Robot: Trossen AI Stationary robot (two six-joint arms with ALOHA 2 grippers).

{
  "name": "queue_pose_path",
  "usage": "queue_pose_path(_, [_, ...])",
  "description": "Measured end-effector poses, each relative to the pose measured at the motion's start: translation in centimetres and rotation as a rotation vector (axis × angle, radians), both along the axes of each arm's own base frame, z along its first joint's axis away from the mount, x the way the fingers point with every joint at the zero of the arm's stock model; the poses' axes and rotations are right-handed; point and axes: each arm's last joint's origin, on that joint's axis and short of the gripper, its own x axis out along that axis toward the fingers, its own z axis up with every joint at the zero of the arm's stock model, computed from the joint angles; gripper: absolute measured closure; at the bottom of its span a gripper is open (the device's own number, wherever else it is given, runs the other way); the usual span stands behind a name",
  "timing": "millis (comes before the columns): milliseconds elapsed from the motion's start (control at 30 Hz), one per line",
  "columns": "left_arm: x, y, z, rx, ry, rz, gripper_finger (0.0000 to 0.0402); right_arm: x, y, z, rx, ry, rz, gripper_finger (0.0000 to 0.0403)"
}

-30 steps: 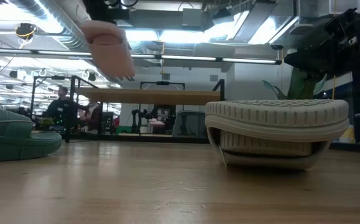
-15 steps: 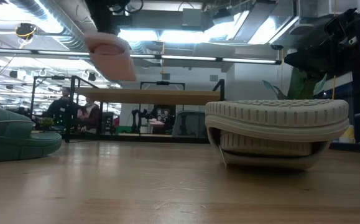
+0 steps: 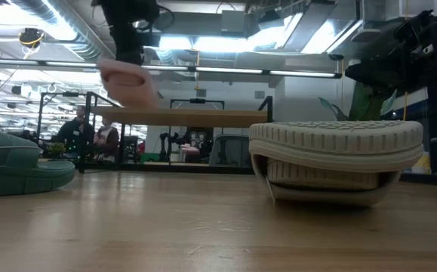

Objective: Pick and place slides into the shelf
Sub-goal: Put the pink pair of slides on the shelf

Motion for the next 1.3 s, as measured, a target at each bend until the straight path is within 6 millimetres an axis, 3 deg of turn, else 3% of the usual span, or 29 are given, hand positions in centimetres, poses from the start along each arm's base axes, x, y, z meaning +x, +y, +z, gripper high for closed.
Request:
queue_pose_path(800, [-0.4,0.6,0.0,-0.002,-0.025,0.004,0.0399,0.0,0.0,0.0,0.000,0.000,0.000,0.0344])
queue_pose_path(1067, [-0.6,0.6,-2.0,-0.040,0.013,0.008,0.0399,0.0,0.0,0.0,0.000,0.000,0.000,0.0344])
queue_pose_path(1300, [-0.5,0.9,-2.0,-0.011,-0.005,0.003,0.0399,0.0,0.0,0.0,0.000,0.000,0.001,0.0344])
